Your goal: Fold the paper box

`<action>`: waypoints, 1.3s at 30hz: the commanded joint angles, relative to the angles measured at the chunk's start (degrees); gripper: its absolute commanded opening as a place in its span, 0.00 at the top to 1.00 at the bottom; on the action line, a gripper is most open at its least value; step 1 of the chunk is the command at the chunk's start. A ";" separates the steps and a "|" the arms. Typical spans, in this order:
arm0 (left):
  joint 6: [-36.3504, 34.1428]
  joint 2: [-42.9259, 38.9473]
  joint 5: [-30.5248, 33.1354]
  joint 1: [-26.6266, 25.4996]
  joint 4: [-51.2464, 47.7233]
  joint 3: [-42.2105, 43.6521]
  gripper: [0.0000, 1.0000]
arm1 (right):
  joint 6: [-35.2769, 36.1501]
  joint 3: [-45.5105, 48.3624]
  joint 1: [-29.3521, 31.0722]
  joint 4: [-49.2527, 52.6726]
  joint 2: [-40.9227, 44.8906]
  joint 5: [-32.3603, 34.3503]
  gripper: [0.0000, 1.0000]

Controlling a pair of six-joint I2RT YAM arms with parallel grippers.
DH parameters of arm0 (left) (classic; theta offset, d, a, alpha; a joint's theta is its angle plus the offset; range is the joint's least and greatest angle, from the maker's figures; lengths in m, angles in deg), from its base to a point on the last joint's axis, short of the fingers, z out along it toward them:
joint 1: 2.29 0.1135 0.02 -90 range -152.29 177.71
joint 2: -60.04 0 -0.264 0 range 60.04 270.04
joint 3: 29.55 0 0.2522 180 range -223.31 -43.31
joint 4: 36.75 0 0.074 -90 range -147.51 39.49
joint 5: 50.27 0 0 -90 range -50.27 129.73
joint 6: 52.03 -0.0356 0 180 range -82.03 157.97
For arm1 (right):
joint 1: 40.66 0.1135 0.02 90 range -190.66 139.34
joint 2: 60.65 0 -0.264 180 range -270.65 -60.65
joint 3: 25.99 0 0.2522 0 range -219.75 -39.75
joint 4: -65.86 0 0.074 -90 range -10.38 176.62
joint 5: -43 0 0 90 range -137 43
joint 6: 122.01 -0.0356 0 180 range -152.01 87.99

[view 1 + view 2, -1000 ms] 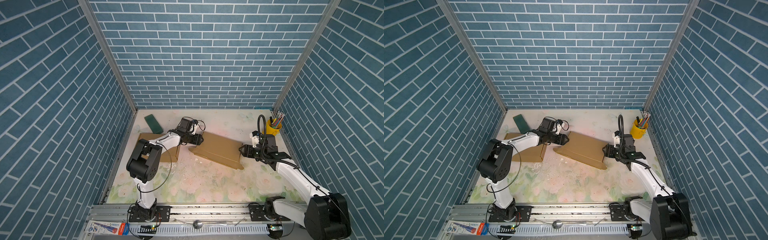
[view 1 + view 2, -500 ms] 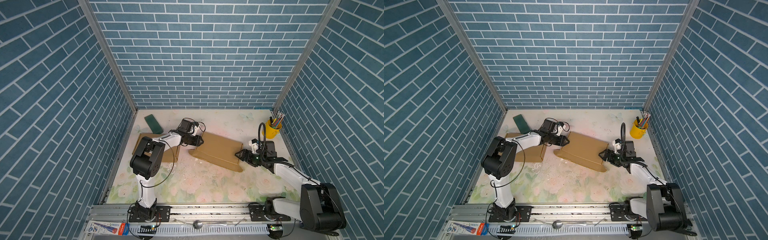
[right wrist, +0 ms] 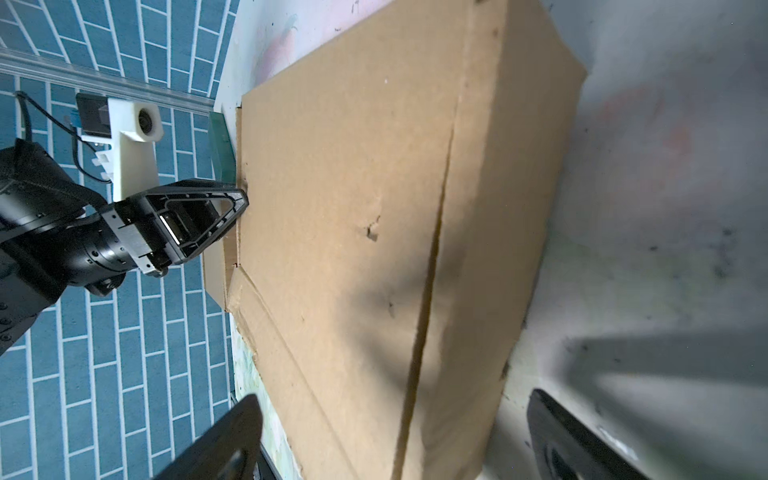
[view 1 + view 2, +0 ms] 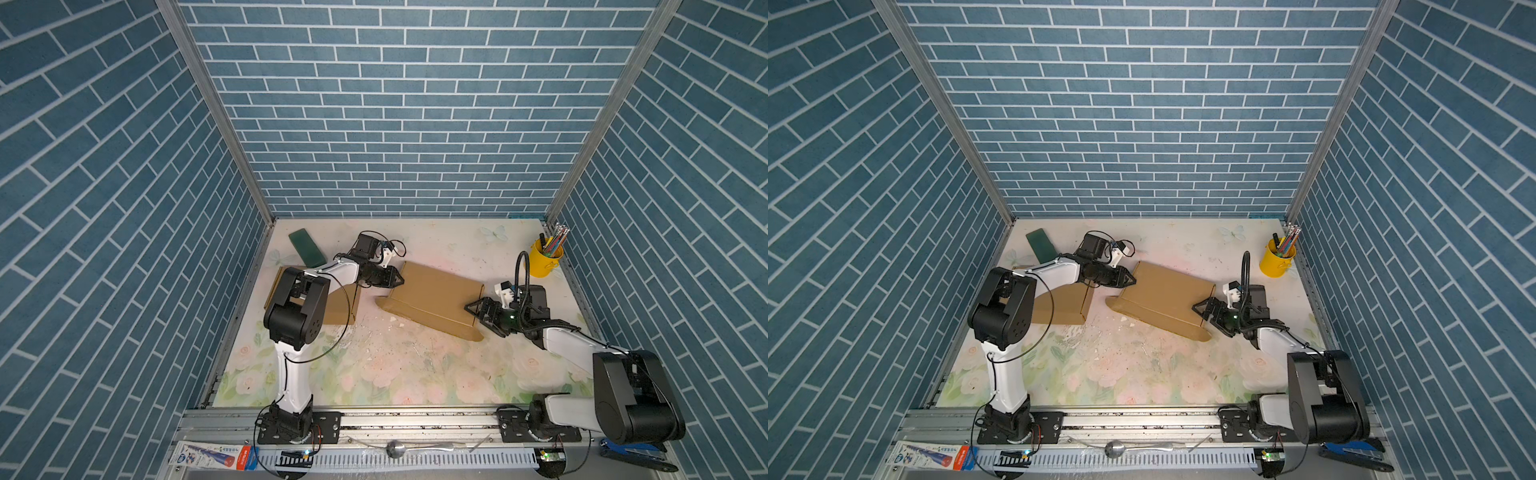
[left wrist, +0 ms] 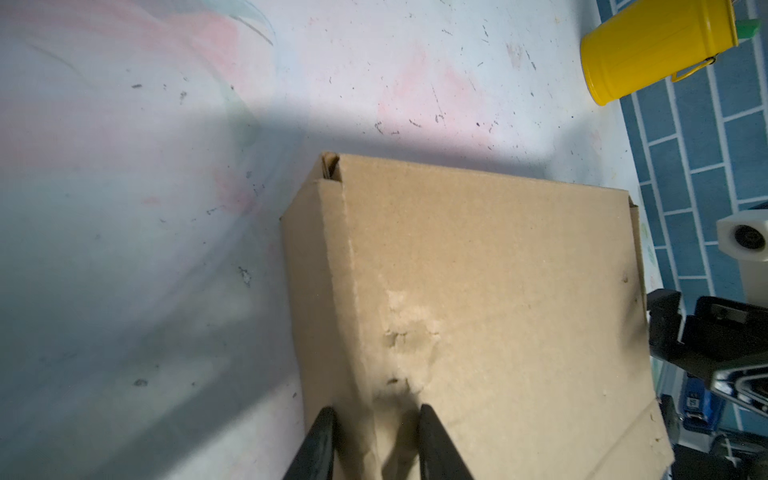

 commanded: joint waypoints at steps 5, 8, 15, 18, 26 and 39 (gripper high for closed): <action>-2.54 6.58 4.30 3.29 -12.29 0.46 0.74 | -2.11 0.90 -0.21 -1.89 -1.87 -2.11 0.01; -2.78 7.58 3.94 3.74 -13.53 -0.22 0.76 | -2.29 1.23 -0.15 -2.37 -2.75 -2.48 0.01; -2.92 8.67 4.12 4.19 -14.12 -0.48 0.76 | -5.50 2.63 0.19 -9.48 -6.11 -5.11 0.01; -3.02 8.56 4.25 4.36 -14.08 -0.53 0.76 | -8.10 3.41 1.32 -14.64 -8.25 -5.69 0.02; -2.20 8.41 4.12 4.40 -12.82 -0.05 0.72 | -14.02 3.15 4.36 -24.76 -13.19 -4.15 0.10; 9.77 -3.36 -3.14 4.60 -0.19 4.40 0.45 | -22.83 3.55 4.28 -29.03 -10.43 -2.09 0.29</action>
